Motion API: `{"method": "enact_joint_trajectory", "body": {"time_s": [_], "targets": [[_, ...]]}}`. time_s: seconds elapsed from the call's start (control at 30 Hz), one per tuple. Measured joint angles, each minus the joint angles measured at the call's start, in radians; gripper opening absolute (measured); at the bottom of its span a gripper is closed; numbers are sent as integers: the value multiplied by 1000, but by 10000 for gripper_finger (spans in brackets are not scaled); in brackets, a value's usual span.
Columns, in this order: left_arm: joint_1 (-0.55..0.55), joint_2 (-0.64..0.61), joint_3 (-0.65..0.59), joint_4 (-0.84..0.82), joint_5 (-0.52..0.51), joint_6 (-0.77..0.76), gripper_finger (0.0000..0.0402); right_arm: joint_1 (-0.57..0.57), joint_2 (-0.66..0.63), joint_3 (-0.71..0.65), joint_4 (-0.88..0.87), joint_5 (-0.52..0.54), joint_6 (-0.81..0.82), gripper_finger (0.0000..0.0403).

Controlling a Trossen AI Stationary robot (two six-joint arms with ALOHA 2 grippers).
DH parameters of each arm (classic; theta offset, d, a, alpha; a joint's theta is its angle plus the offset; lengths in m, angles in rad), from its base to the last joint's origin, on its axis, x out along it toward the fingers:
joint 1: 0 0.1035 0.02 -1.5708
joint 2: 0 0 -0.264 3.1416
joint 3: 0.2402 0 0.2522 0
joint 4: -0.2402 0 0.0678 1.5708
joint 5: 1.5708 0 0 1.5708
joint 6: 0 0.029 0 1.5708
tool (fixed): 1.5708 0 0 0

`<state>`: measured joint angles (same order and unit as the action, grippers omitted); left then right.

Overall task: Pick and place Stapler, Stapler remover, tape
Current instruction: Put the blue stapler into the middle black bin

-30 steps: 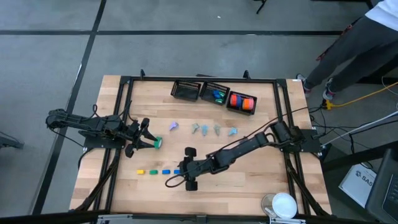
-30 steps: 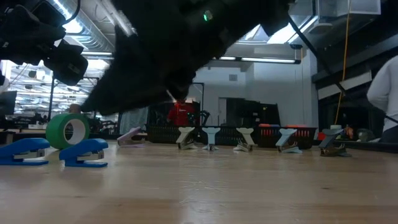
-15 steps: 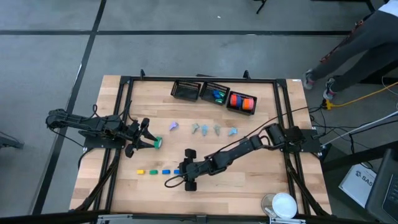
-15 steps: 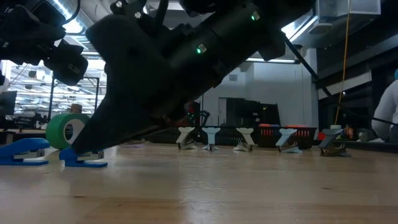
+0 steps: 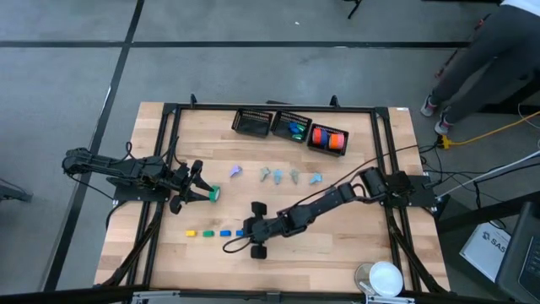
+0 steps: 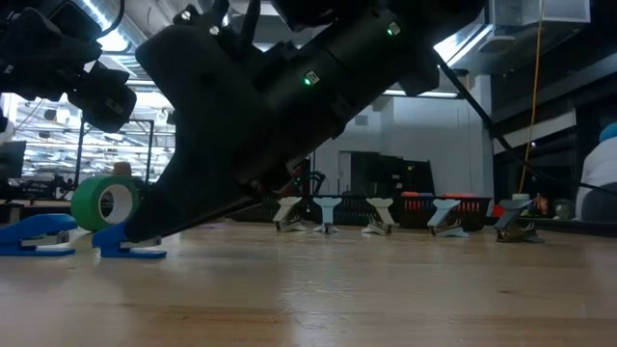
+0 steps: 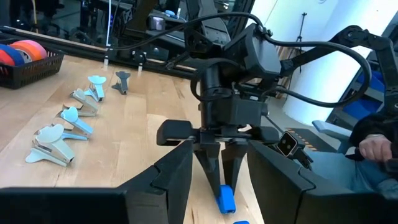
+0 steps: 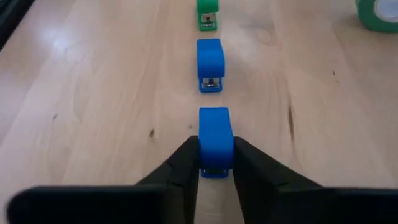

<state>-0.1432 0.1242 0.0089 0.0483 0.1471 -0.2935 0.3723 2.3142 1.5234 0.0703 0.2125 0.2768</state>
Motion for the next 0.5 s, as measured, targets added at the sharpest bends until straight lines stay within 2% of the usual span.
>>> {"method": "enact_joint_trajectory", "body": {"time_s": [0.07,0.5], "targets": [[0,0,0,0,0,0,150,-3,-1,0,-10,-3,28,71],[0,0,0,0,0,0,150,-3,-8,-1,-15,-8,26,72]]}}
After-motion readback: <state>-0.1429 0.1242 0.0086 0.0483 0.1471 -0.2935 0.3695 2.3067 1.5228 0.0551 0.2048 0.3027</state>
